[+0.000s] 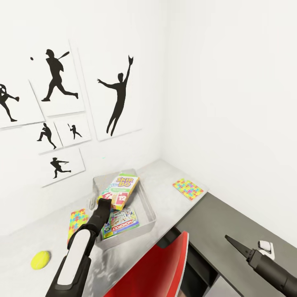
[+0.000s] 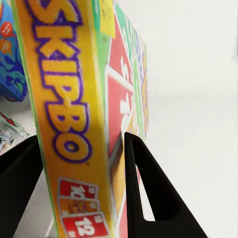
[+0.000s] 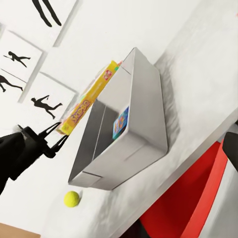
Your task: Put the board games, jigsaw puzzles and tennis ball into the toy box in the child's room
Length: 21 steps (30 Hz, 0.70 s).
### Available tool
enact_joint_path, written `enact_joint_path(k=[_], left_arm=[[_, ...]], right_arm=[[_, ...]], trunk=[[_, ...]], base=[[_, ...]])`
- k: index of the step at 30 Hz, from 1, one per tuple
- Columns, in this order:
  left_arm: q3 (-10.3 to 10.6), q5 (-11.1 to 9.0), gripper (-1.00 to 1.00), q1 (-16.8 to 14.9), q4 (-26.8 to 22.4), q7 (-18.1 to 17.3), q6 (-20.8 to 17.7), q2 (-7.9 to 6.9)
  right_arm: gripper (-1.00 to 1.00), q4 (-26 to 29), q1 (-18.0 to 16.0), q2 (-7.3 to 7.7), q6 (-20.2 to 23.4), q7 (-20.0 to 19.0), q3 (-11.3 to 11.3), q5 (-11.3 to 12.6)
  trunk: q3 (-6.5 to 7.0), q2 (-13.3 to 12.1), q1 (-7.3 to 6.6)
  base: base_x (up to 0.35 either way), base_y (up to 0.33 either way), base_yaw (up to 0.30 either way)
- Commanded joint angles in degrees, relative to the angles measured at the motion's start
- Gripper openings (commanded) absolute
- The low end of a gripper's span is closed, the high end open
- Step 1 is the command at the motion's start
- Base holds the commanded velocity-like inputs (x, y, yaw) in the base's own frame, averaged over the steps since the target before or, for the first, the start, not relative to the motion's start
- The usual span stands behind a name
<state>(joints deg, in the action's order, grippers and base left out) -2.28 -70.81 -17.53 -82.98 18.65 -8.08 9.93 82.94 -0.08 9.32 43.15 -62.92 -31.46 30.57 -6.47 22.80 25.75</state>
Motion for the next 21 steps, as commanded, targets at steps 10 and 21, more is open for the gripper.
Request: enact_joint_path(k=[10, 21], left_arm=[[0.68, -0.42, -1.0, 2.16, -0.41, 2.3, 4.78, 0.07], [3.74, -0.39, -1.0, 2.43, -0.42, 5.21, 9.19, 0.07]], right_arm=[[1.0, 0.11, -0.01, 0.0, -0.22, 0.07, 0.16, 0.28], [1.0, 0.16, -0.01, 0.0, -0.35, 0.04, 0.09, 0.35]], trunk=[[-0.11, 0.12, 0.04], [-0.11, 0.12, 0.04]], base=[[0.0, 0.0, 0.0], [0.0, 0.0, 0.0]])
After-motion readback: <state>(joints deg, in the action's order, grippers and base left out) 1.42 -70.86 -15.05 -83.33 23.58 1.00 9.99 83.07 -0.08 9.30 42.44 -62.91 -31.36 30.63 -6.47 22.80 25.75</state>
